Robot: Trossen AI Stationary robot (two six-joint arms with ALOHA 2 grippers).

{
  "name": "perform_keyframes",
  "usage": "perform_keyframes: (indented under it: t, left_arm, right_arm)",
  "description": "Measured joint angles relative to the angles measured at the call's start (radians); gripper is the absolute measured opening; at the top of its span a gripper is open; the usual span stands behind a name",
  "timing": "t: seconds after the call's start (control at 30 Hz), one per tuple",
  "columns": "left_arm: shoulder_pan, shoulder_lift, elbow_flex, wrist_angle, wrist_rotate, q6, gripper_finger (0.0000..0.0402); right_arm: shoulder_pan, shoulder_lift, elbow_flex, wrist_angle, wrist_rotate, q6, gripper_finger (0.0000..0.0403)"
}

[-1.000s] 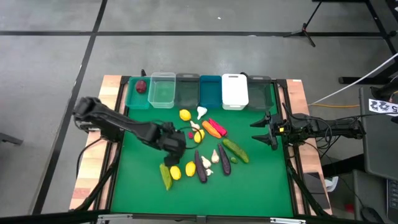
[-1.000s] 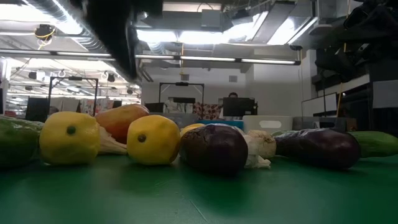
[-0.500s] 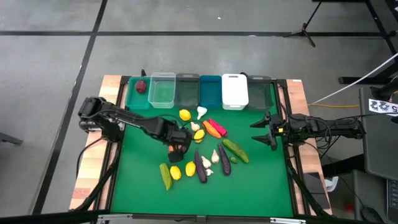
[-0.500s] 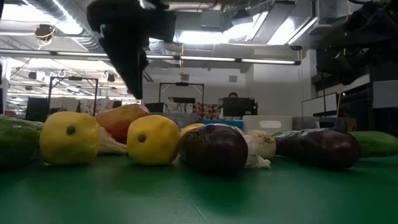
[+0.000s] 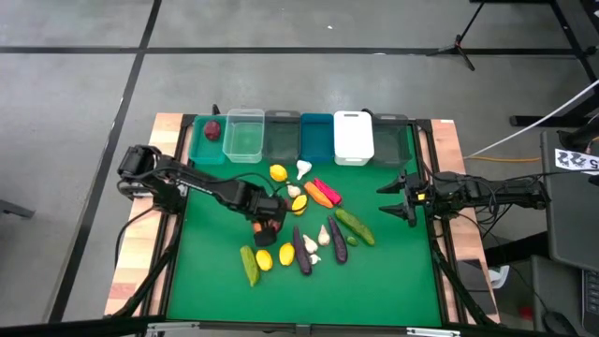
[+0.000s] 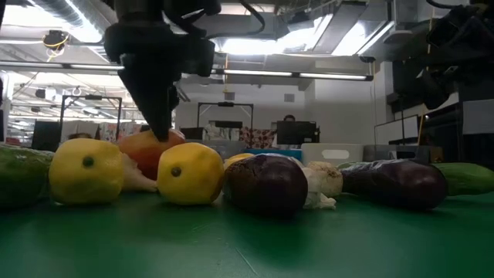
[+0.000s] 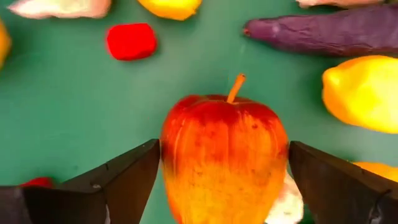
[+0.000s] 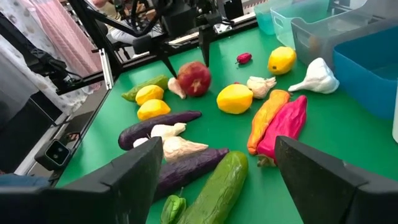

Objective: Sort produce into baskets
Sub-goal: Put the red apple into the green bin

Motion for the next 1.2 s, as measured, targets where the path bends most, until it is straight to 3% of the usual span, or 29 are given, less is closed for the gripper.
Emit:
perform_keyframes:
  t: [0.3, 0.63, 1.0, 1.2]
  left_arm:
    - [0.014, -0.01, -0.105, 0.125, 0.04, -0.04, 0.0347]
    - [0.02, -0.009, -0.111, 0.12, 0.053, -0.032, 0.0306]
    - [0.019, -0.078, -0.104, 0.082, 0.062, -0.044, 0.0298]
    - [0.027, -0.13, -0.102, 0.053, 0.013, -0.062, 0.0297]
  right_arm:
    - [0.0, 0.0, 0.0, 0.001, 0.0, 0.0, 0.031]
    - [0.0, 0.0, 0.0, 0.003, 0.0, 0.0, 0.031]
    - [0.0, 0.0, 0.0, 0.004, 0.0, 0.012, 0.031]
    - [0.0, 0.0, 0.0, 0.003, 0.0, 0.012, 0.031]
